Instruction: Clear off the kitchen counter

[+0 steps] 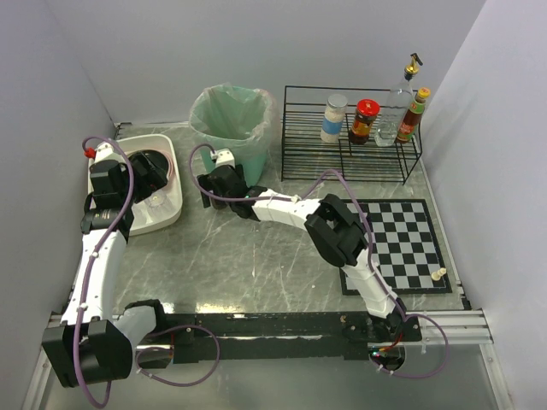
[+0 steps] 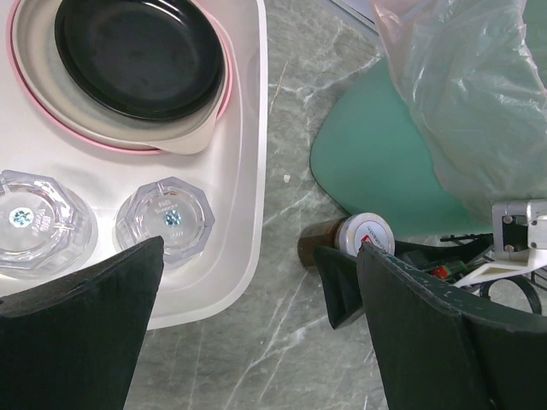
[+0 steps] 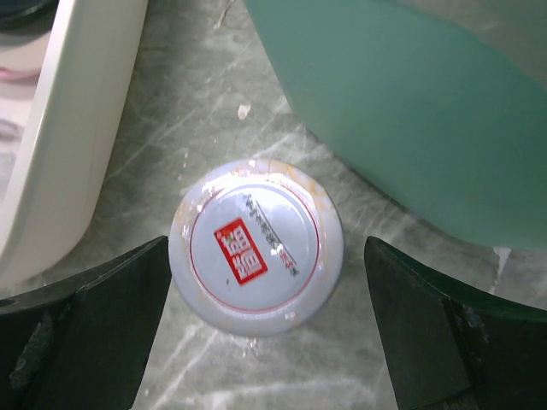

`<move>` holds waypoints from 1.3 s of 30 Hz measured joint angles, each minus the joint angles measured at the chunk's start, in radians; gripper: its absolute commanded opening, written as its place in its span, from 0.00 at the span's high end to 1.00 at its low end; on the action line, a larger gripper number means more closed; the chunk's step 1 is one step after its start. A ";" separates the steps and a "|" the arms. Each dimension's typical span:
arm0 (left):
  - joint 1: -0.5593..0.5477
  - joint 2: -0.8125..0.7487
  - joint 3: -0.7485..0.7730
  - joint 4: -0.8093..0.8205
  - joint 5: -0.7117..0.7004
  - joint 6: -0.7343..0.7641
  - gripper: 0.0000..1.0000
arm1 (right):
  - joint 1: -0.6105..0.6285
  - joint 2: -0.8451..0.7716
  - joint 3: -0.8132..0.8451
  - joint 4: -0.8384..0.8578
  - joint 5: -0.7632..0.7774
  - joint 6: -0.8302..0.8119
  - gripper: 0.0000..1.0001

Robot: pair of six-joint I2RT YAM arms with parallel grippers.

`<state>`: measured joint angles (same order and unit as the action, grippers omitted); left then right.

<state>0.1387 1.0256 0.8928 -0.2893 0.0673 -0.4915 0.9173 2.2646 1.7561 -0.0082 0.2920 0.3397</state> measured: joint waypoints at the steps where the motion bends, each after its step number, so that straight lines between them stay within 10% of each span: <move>1: 0.000 0.000 0.000 0.000 0.000 0.000 0.01 | 0.001 0.006 -0.001 0.014 0.006 0.001 0.03; 13: 0.000 0.000 0.000 0.000 0.008 0.000 0.01 | 0.003 0.031 -0.004 0.074 0.025 0.008 0.23; 24: 0.000 0.000 0.000 0.000 0.008 0.000 0.01 | 0.008 0.034 0.012 0.048 0.032 0.005 0.14; 39: 0.000 0.000 0.000 0.000 0.008 0.000 0.01 | 0.010 0.023 -0.016 0.093 0.039 -0.042 0.87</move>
<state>0.1387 1.0256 0.8928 -0.2893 0.0753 -0.4915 0.9272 2.2875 1.7397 0.0849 0.3309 0.2977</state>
